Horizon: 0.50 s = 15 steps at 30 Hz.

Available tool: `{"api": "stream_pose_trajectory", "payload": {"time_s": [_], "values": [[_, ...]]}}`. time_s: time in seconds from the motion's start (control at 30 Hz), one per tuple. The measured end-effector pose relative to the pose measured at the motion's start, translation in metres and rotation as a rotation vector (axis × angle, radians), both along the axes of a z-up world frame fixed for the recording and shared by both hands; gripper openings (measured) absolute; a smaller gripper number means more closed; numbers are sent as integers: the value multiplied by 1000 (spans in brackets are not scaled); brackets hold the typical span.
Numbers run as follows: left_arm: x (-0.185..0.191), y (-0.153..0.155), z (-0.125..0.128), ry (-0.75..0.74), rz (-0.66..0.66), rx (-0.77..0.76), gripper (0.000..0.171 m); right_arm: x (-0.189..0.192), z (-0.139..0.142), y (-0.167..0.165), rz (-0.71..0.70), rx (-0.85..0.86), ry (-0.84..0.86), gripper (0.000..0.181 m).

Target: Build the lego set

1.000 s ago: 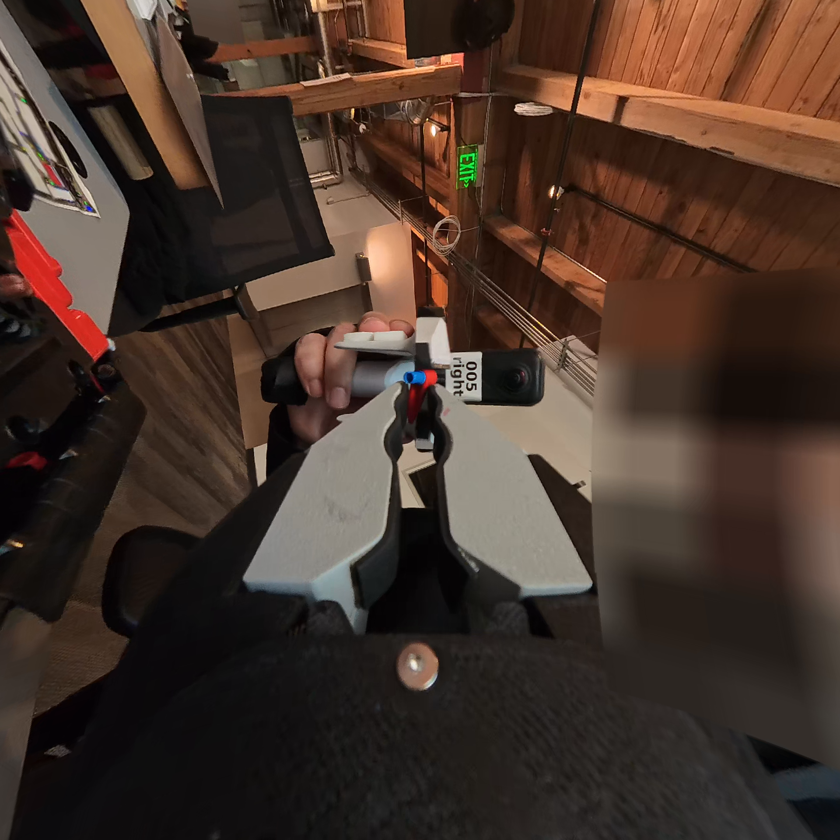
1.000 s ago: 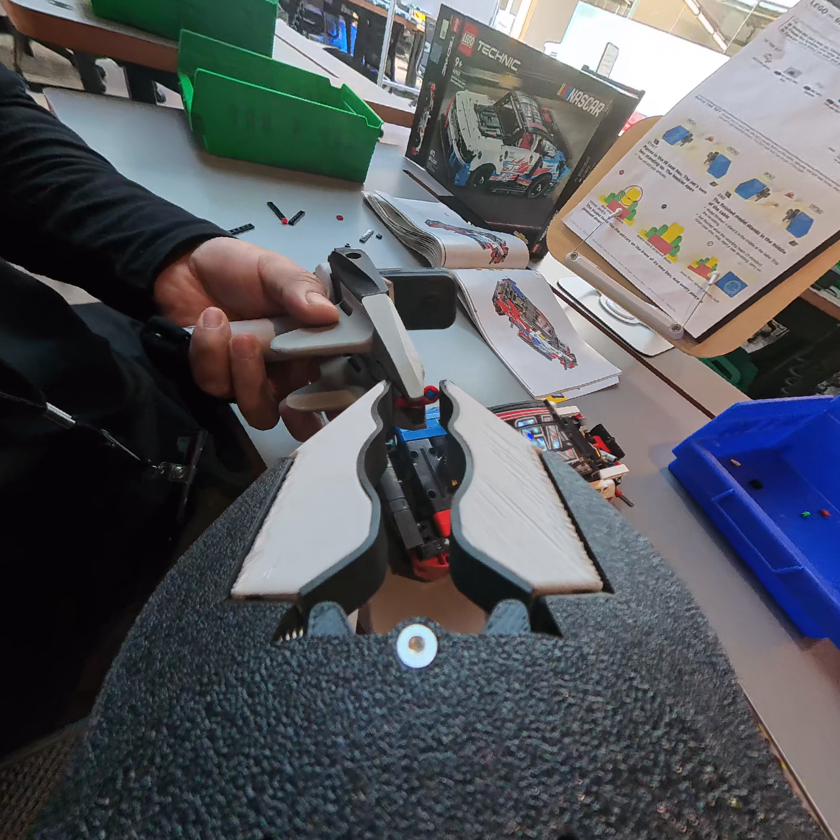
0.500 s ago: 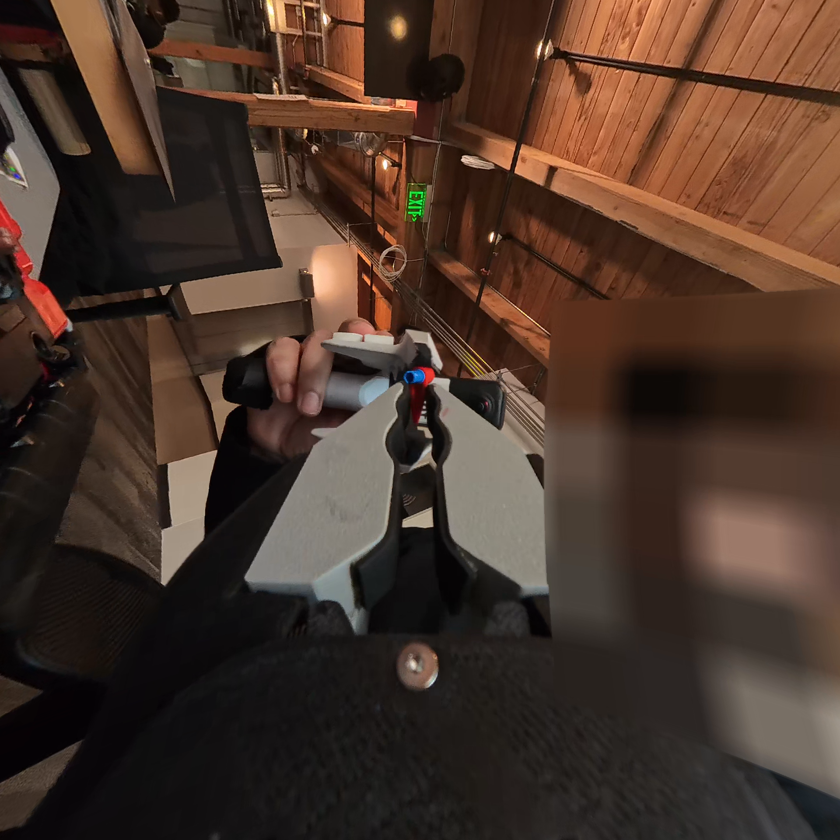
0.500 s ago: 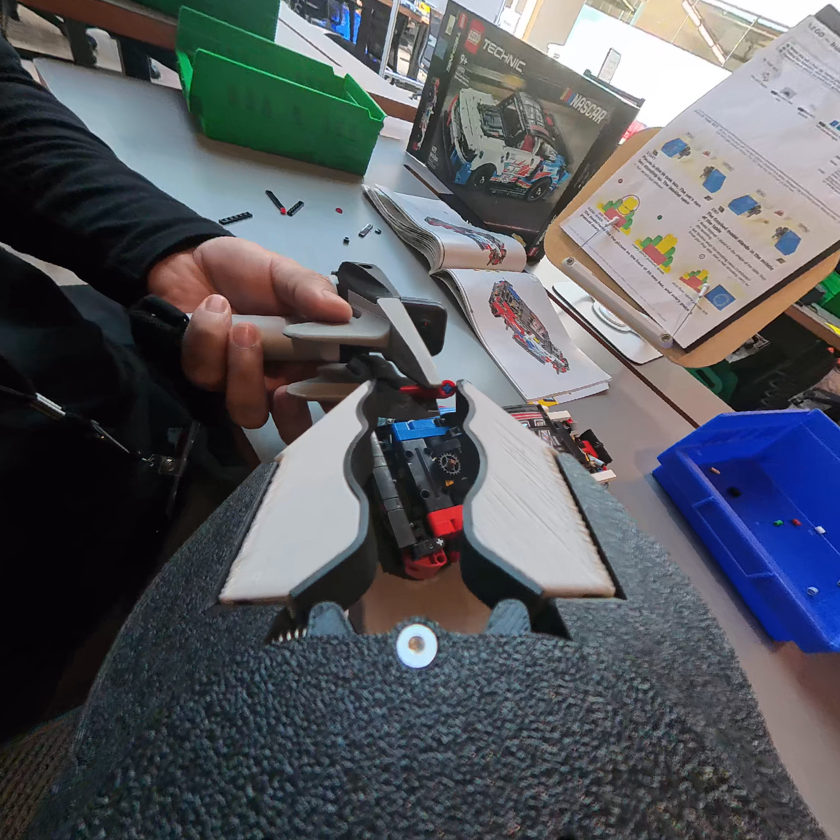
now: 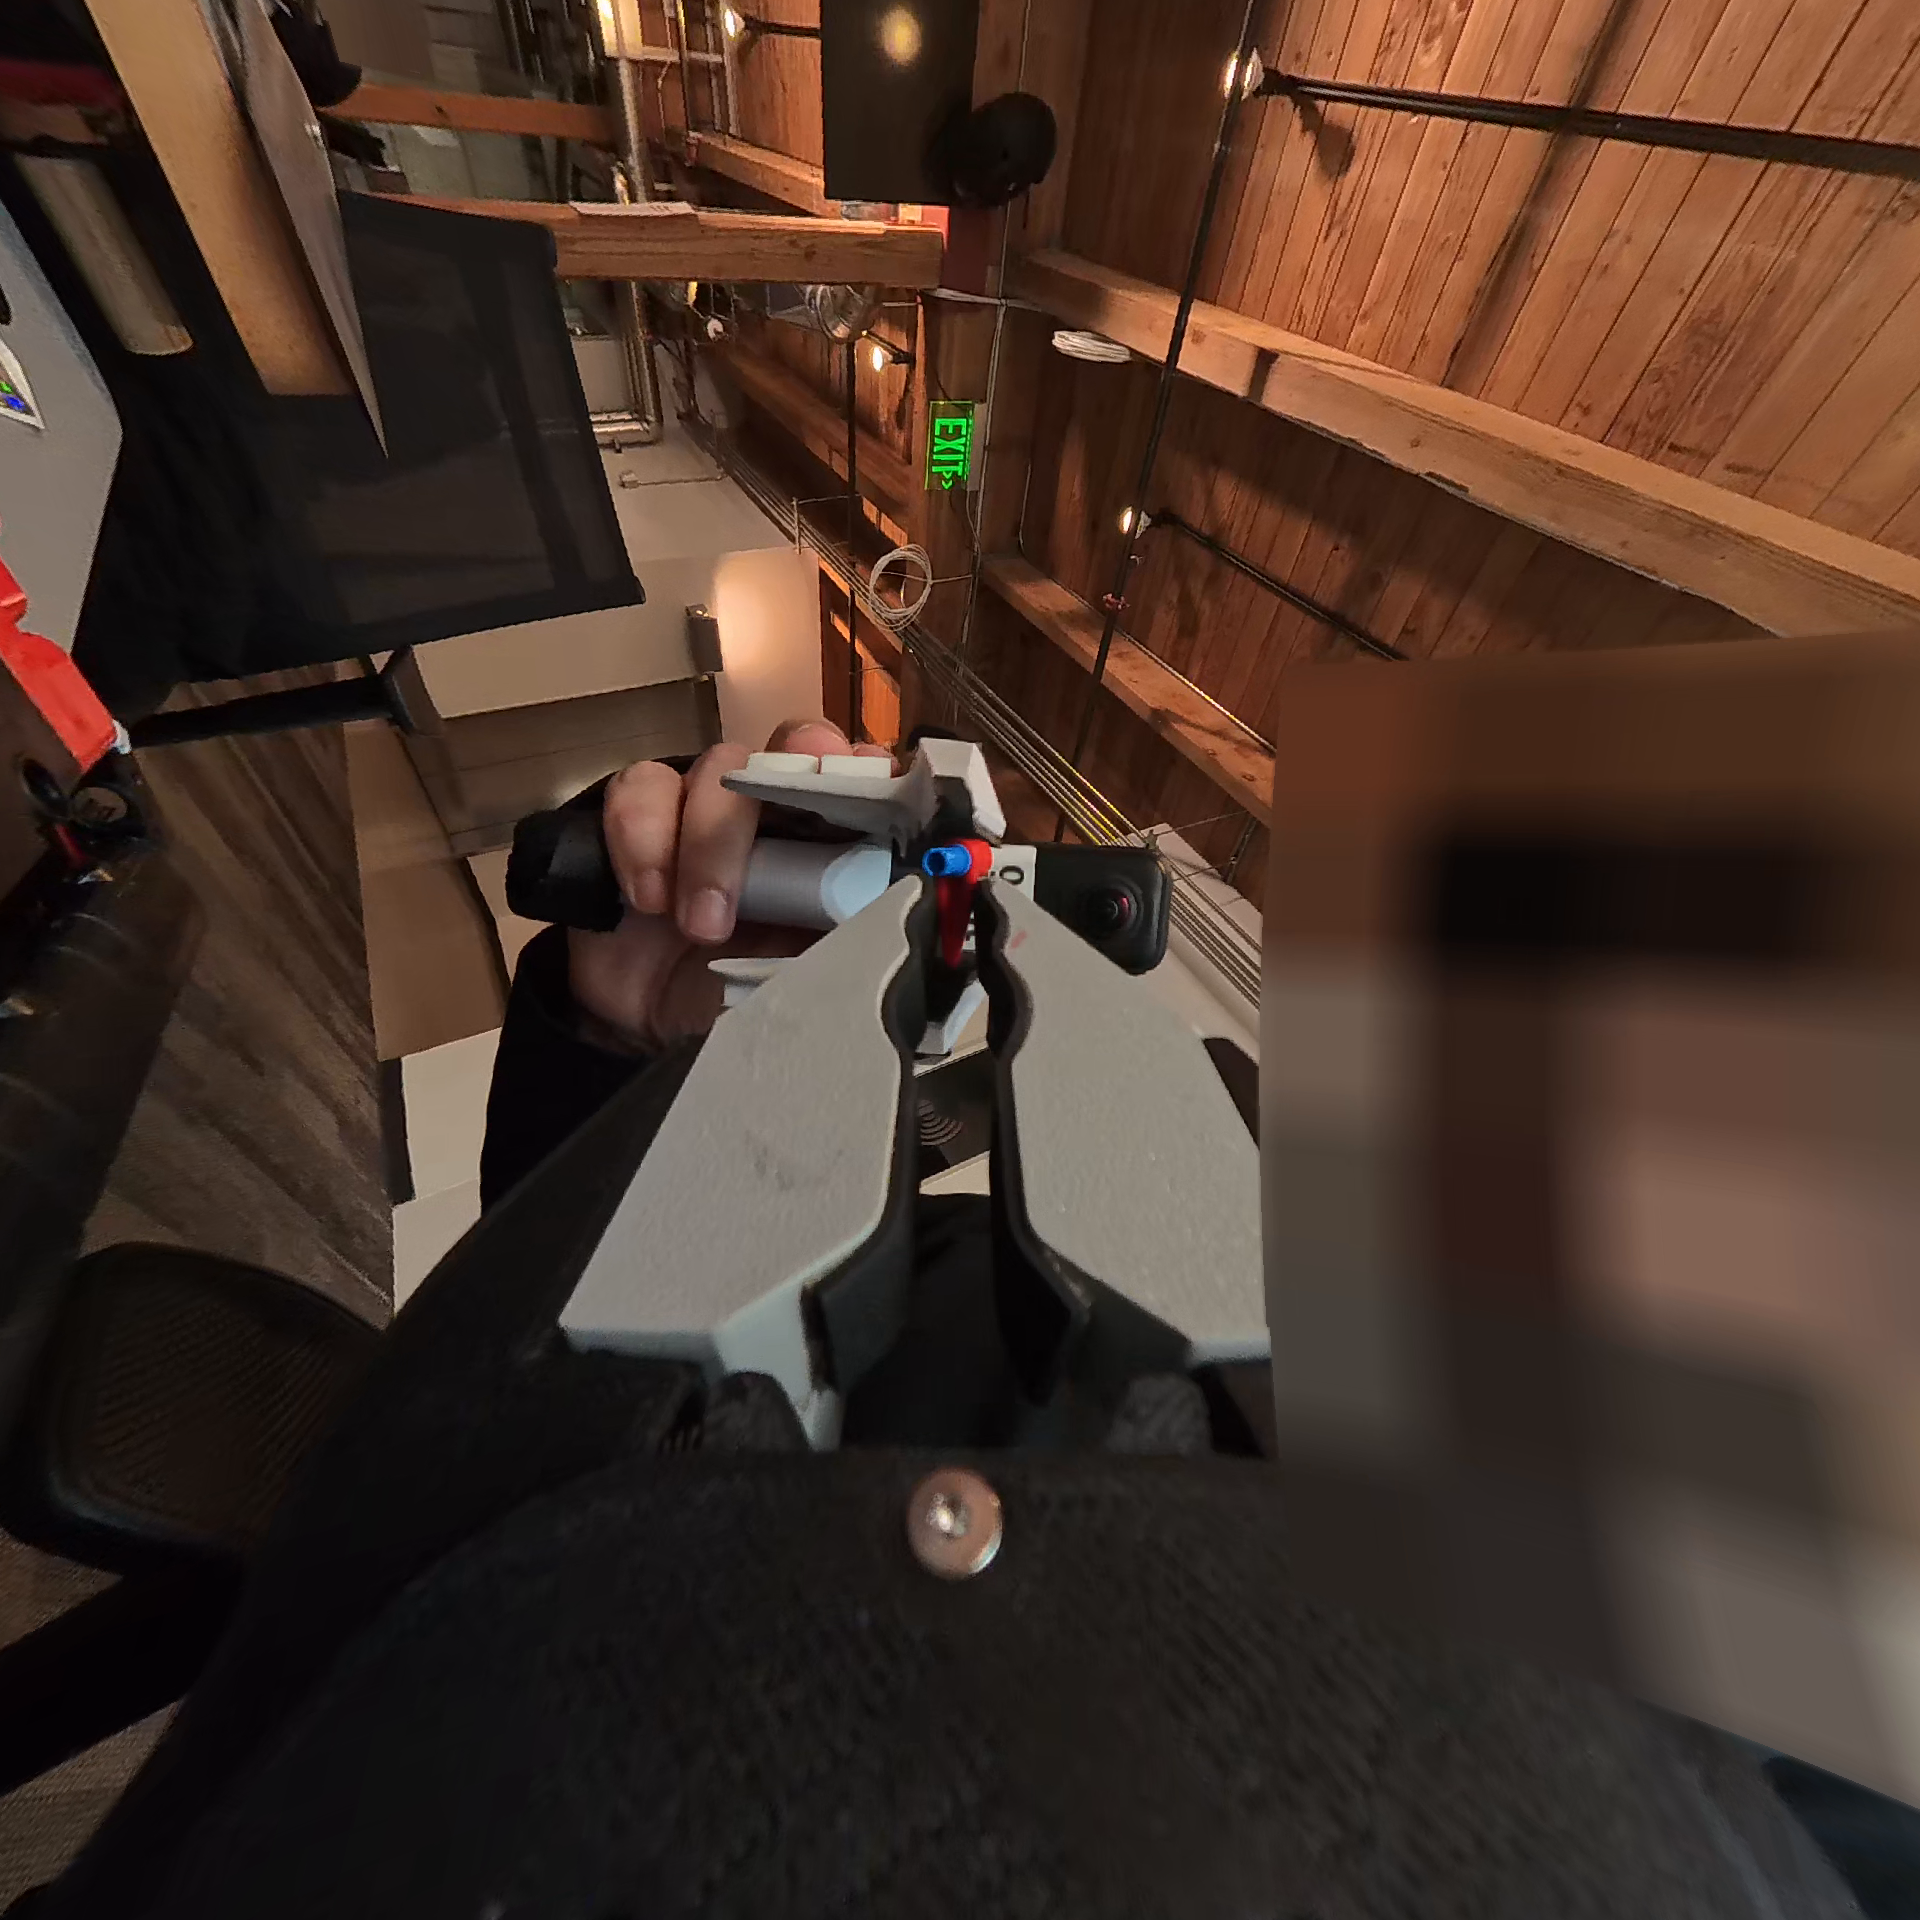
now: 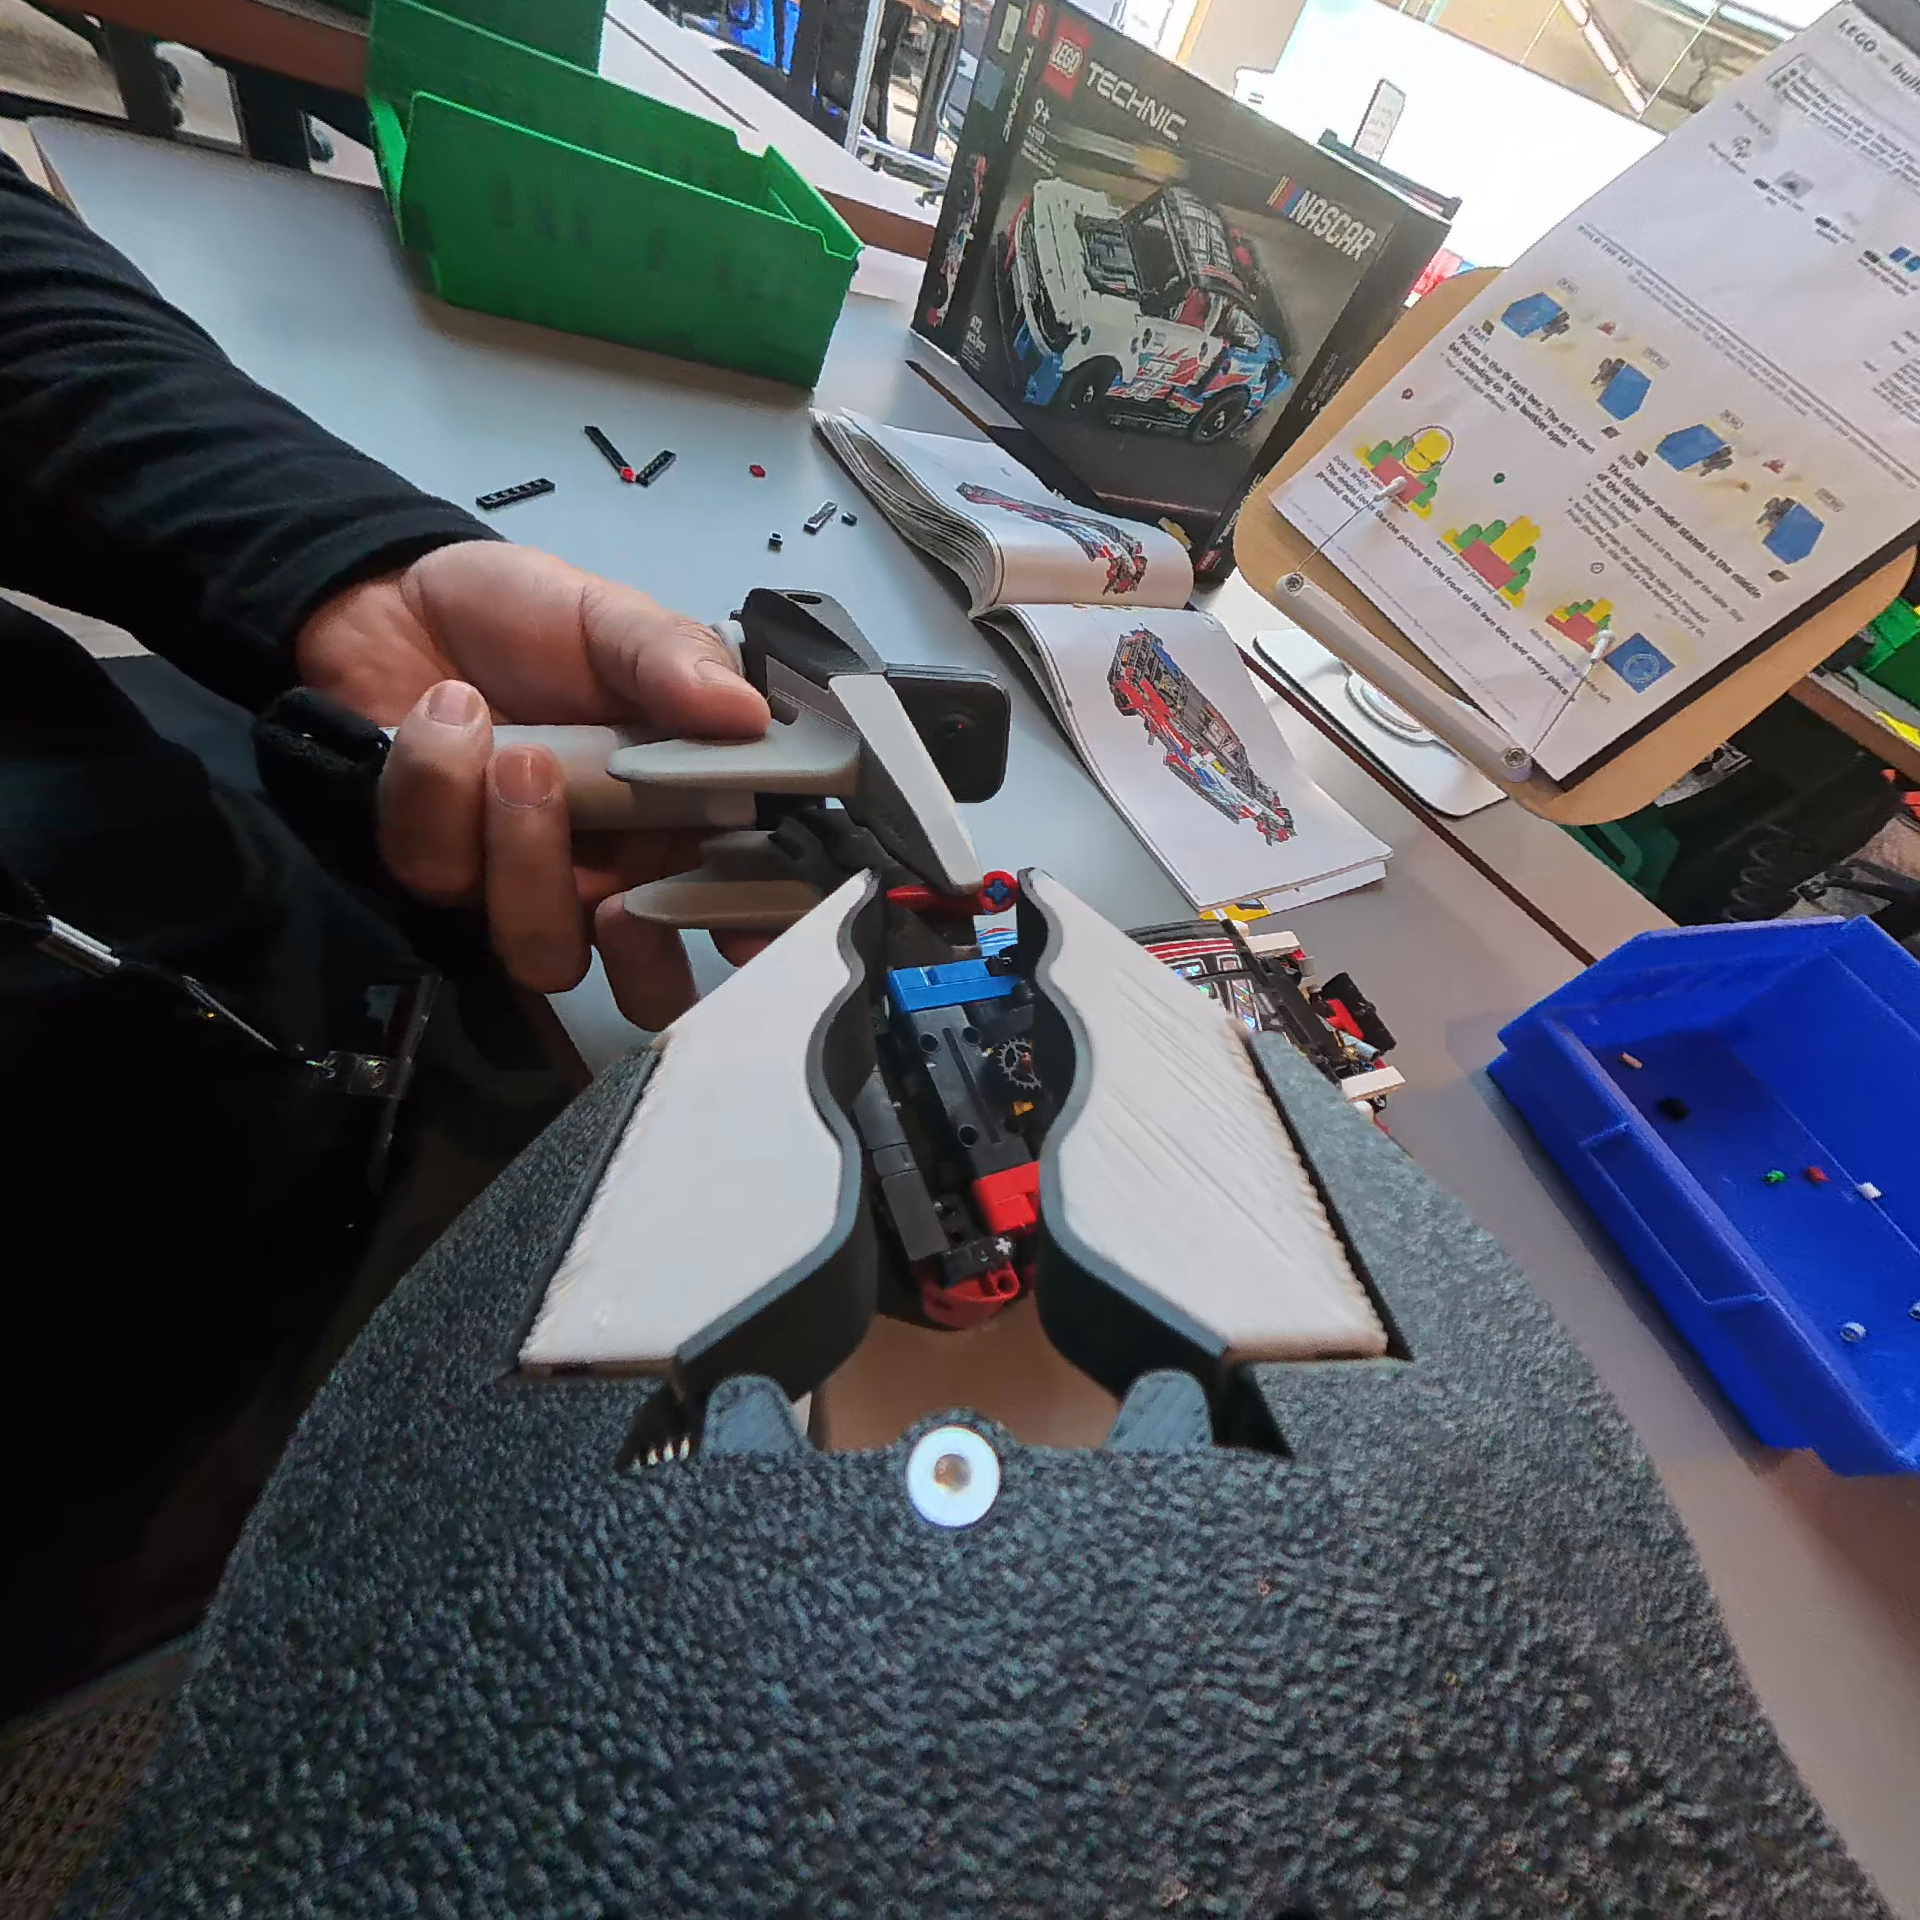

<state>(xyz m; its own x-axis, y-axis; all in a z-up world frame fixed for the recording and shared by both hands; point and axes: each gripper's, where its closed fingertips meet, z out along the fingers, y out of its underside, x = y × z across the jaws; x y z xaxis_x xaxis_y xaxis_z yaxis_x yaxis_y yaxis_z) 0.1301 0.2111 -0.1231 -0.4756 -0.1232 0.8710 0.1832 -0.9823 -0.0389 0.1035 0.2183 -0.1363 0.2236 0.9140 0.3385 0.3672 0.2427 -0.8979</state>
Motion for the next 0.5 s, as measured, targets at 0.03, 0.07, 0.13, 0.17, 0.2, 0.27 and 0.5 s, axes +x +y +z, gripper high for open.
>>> {"api": "stream_pose_trajectory", "payload": {"time_s": [0.03,0.07,0.13,0.17,0.2,0.27,0.5], "values": [[0,0,0,1,-5,0,3,0,0,0,2,-8,1,23],[0,0,0,5,-4,7,4,0,0,0,3,-16,4,23],[0,1,-2,44,24,57,4,0,-1,1,-3,-30,9,22],[0,1,-2,66,35,84,4,0,-1,1,-8,-36,16,22],[0,1,-1,78,34,107,4,-1,1,1,-10,-40,30,23],[-2,2,1,89,34,129,11,-1,6,0,-11,-41,62,23],[-11,-2,-4,148,18,188,25,23,8,12,-53,-1,6,23]]}}
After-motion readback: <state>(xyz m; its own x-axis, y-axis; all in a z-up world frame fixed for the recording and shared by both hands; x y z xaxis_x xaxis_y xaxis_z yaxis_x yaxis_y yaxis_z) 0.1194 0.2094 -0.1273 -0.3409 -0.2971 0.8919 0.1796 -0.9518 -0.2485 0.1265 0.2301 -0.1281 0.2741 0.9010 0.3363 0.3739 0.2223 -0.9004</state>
